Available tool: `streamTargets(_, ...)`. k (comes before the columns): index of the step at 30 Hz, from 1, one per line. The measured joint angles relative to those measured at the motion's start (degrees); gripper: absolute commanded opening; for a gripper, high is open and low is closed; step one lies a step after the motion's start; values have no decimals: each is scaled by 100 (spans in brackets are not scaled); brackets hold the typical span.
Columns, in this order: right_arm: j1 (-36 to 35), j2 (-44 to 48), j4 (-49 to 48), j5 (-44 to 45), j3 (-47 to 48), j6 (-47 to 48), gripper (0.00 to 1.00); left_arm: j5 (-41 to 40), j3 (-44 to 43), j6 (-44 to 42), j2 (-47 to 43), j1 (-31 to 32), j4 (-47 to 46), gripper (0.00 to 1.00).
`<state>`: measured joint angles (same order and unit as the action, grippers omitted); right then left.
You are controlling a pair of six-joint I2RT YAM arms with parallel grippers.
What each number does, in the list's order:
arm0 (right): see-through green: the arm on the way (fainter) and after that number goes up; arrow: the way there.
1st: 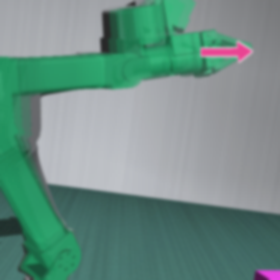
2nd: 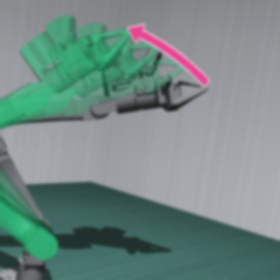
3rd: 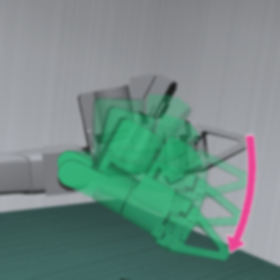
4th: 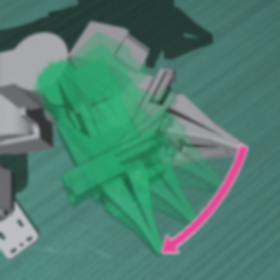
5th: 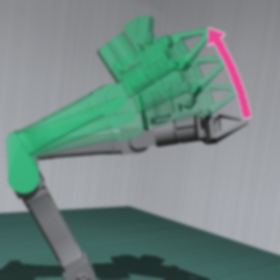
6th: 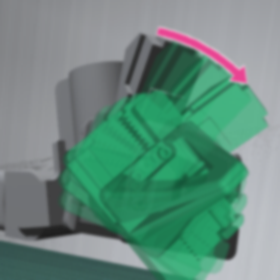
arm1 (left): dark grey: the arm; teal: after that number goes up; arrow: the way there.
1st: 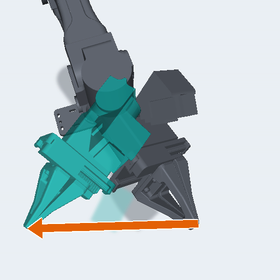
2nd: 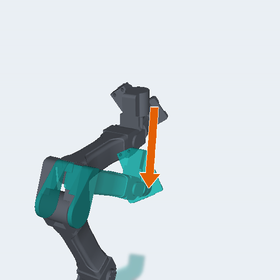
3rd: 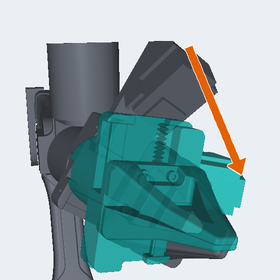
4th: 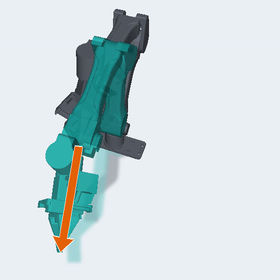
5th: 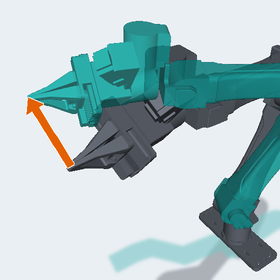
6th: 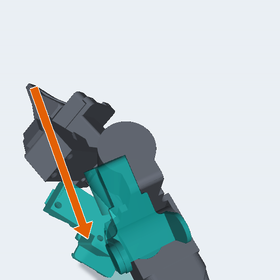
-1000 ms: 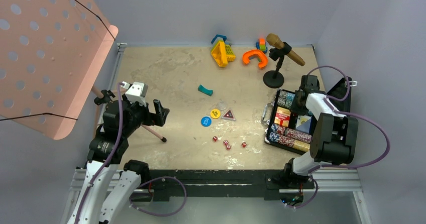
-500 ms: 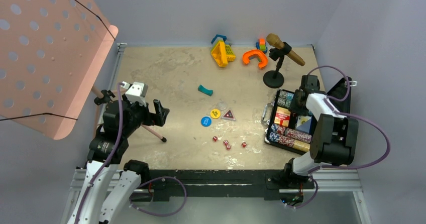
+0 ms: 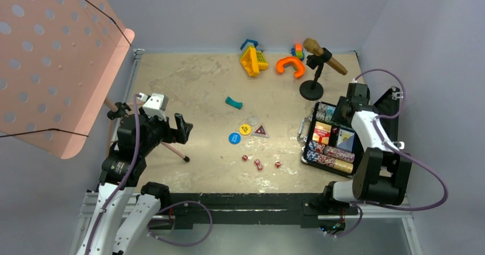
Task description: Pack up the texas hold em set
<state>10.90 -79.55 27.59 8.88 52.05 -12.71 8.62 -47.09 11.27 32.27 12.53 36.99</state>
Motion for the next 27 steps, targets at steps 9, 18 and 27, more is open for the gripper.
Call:
streamTargets(9,-1390,612,216,-389,98,-166,38,17,0,11,-2,0,-2,99)
streamTargets(18,-3016,907,400,-671,-284,-693,35,11,0,11,-42,0,-2,99)
streamTargets(27,-3965,1182,732,-903,-1040,-1145,38,-55,0,11,-4,0,-2,99)
